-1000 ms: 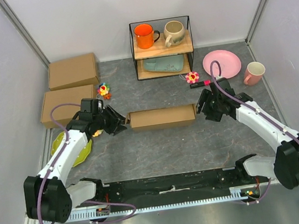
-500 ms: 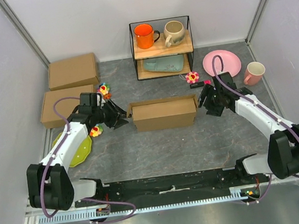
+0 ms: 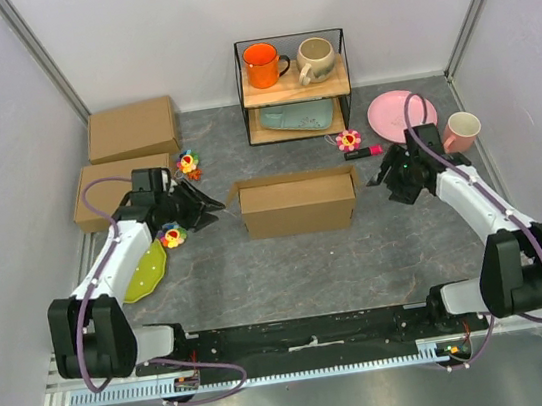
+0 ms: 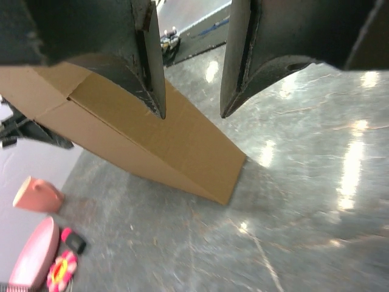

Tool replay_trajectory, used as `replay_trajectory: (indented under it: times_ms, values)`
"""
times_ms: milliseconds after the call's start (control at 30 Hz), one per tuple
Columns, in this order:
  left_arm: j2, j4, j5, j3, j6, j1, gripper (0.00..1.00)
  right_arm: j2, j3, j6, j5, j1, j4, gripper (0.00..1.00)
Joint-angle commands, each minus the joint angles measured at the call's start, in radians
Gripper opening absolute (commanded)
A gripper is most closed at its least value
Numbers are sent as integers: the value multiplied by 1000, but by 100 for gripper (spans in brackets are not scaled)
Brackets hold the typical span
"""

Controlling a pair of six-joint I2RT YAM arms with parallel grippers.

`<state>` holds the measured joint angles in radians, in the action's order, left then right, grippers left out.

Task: Fold the paper box

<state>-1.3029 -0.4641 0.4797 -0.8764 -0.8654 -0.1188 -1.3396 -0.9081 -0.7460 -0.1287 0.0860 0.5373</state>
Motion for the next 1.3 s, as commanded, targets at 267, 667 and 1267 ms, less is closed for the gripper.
replay_trajectory:
  times_ms: [267, 667, 1267]
  values:
    - [306, -15, -376, -93, 150, 64, 47, 264, -169, 85, 262, 32, 38, 68]
    - [549, 333, -153, 52, 561, -79, 46, 486, -162, 333, 279, 247, -141, 65]
    - [608, 407, -164, 206, 591, -125, 43, 461, 2, 482, 158, 388, -80, 68]
